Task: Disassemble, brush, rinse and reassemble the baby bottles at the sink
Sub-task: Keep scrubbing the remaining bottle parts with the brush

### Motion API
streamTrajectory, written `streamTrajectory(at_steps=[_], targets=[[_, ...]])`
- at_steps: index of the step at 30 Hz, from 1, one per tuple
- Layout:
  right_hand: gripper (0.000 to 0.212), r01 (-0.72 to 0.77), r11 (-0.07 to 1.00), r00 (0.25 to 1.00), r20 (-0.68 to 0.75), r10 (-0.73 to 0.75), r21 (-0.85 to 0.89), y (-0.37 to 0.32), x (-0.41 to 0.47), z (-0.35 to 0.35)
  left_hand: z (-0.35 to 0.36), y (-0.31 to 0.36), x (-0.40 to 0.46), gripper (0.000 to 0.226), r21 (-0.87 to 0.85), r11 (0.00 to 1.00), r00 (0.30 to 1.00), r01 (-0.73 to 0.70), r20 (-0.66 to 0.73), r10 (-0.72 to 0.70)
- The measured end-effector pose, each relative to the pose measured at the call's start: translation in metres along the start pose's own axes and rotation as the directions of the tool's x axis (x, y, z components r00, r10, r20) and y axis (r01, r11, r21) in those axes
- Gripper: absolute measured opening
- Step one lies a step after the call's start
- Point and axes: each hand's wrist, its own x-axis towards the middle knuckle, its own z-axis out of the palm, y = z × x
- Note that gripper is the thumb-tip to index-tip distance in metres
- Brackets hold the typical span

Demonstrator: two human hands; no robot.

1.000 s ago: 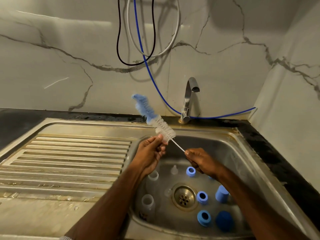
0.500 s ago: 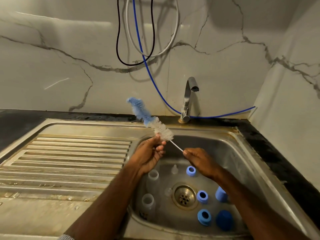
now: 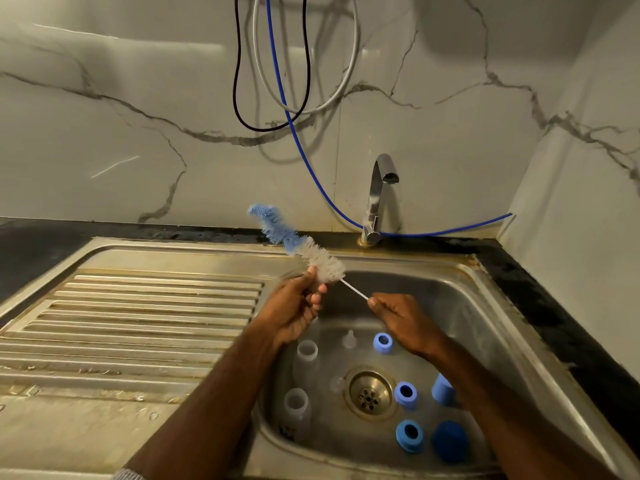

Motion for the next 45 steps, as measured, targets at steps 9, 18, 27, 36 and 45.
streamTrajectory(at_steps=[9,18,27,36,45], targets=[[0.042,-0.570,0.543,0.806,0.547,0.224,0.617,-0.030,-0.007,-0.002,-0.003,-0.019,0.012,0.019,0.796,0.310,0.629,-0.521,0.112,0.769],[0.036,0.093,0.996,0.995,-0.026,-0.093,0.002,-0.001,0.000,-0.003,0.001,0.002,-0.002,0.025,-0.070,0.997,0.999,0.033,0.022,-0.032],[0.042,-0.489,0.629,0.854,0.479,0.204,0.604,-0.020,-0.008,0.000,0.003,-0.020,0.010,0.024,0.359,0.808,0.863,-0.467,-0.012,0.504],[0.041,-0.302,0.809,0.952,0.115,0.284,0.504,-0.040,-0.005,0.007,-0.012,-0.020,0.016,0.020,0.670,0.599,0.820,-0.439,0.026,0.571],[0.043,-0.321,0.876,0.944,0.201,0.263,0.359,-0.028,-0.007,-0.004,-0.013,-0.006,0.011,0.010,0.498,0.757,0.858,-0.423,-0.050,0.511]])
